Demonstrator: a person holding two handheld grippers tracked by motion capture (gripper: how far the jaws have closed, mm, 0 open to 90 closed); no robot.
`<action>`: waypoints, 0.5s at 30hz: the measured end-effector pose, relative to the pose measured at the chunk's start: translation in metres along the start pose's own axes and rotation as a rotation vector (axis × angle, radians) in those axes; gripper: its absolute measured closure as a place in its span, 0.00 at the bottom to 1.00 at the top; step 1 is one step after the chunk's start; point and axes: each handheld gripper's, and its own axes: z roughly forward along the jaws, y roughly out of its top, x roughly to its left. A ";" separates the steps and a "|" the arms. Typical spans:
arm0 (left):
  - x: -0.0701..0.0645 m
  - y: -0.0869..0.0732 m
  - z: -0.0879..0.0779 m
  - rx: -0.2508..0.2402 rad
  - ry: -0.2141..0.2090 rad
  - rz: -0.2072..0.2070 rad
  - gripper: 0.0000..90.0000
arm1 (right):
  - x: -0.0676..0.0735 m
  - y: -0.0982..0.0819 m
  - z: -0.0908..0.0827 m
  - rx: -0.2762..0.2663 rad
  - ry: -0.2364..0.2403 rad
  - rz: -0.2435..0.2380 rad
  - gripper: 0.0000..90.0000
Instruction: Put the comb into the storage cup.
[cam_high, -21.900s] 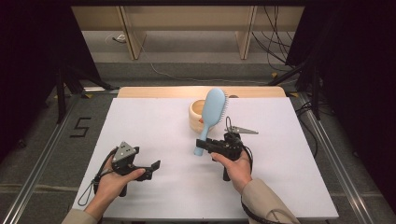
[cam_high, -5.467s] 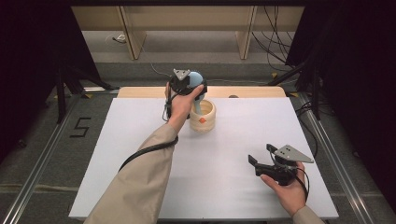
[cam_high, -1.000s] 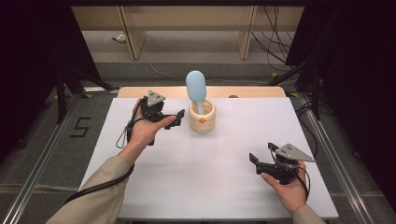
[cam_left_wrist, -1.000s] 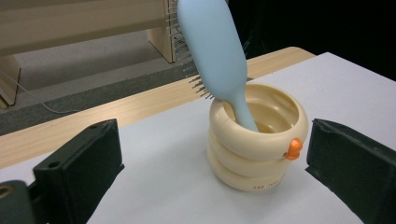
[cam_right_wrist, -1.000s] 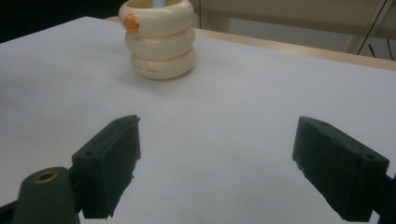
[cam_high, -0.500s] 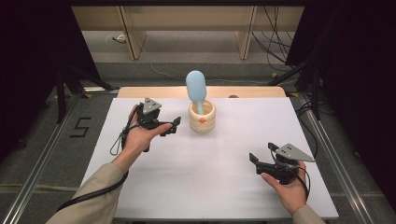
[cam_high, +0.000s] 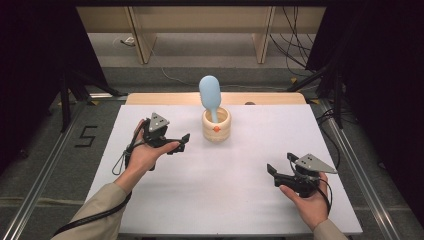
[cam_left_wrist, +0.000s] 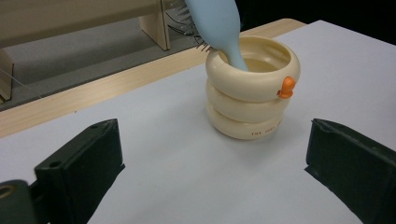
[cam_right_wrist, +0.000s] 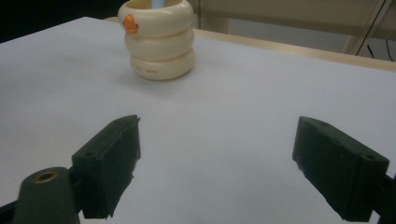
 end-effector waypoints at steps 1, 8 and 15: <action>0.000 -0.001 -0.001 0.001 0.000 0.002 0.04 | 0.000 0.000 0.000 0.001 0.000 0.000 0.18; 0.001 -0.007 -0.005 0.004 -0.001 0.008 0.04 | 0.000 0.000 0.000 -0.001 -0.001 0.000 0.18; 0.001 -0.015 -0.008 0.013 -0.008 0.005 0.04 | 0.000 0.000 0.000 -0.002 -0.002 0.000 0.18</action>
